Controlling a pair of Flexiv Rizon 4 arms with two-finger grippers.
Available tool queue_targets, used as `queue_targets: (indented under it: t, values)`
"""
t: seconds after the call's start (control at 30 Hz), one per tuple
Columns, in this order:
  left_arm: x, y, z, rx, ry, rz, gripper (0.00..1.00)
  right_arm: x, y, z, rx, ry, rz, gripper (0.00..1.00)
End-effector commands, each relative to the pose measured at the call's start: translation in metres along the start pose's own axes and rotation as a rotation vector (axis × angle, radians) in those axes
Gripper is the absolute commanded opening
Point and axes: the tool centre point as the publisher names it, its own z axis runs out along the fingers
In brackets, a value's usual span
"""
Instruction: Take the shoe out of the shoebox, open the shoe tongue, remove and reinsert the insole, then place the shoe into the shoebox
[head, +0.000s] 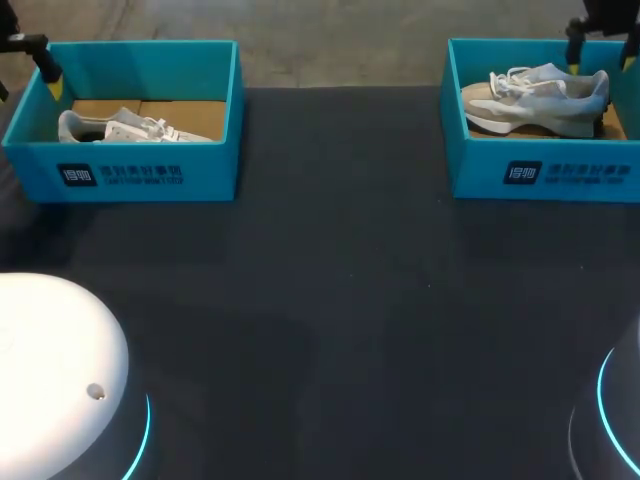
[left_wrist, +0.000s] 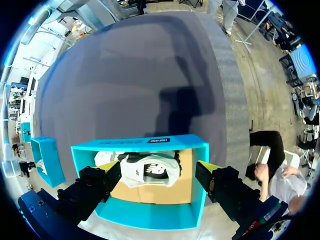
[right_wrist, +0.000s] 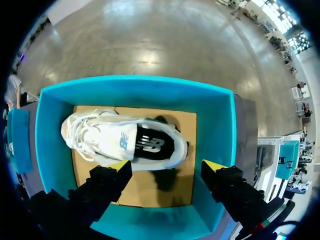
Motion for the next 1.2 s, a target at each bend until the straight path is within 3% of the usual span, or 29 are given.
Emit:
queue_targets:
  t: [0.03,0.1,0.2,0.33,0.6,0.67,0.7,0.93,1.2]
  values:
    - [0.000,-0.001,0.000,-0.003,0.001,0.001,1.00,-0.004,0.008,0.012,0.023,0.012,0.003,0.84]
    - [0.000,-0.001,0.000,-0.003,0.001,0.001,1.00,-0.004,0.008,0.015,0.025,0.011,0.004,0.76]
    - [0.000,-0.001,0.000,-0.003,0.001,0.001,1.00,-0.005,0.009,0.018,0.026,0.007,0.005,0.76]
    - [0.000,-0.001,0.000,-0.003,0.001,0.001,1.00,-0.008,0.010,0.023,0.026,-0.004,0.011,0.58]
    - [0.000,-0.001,0.000,-0.003,0.001,0.001,1.00,-0.013,0.017,0.033,0.016,-0.025,0.024,0.61]
    - [0.000,-0.001,0.000,-0.003,0.001,0.001,1.00,-0.014,0.018,0.035,0.017,-0.030,0.026,0.58]
    - [0.000,-0.001,0.000,-0.003,0.001,0.001,1.00,-0.014,0.018,0.037,0.017,-0.032,0.027,0.50]
    - [0.000,-0.001,0.000,-0.003,0.001,0.001,1.00,-0.018,0.016,0.046,0.017,-0.033,0.053,0.55]
    - [0.000,-0.001,0.000,-0.003,0.001,0.001,1.00,-0.016,0.014,0.055,0.022,-0.034,0.060,0.49]
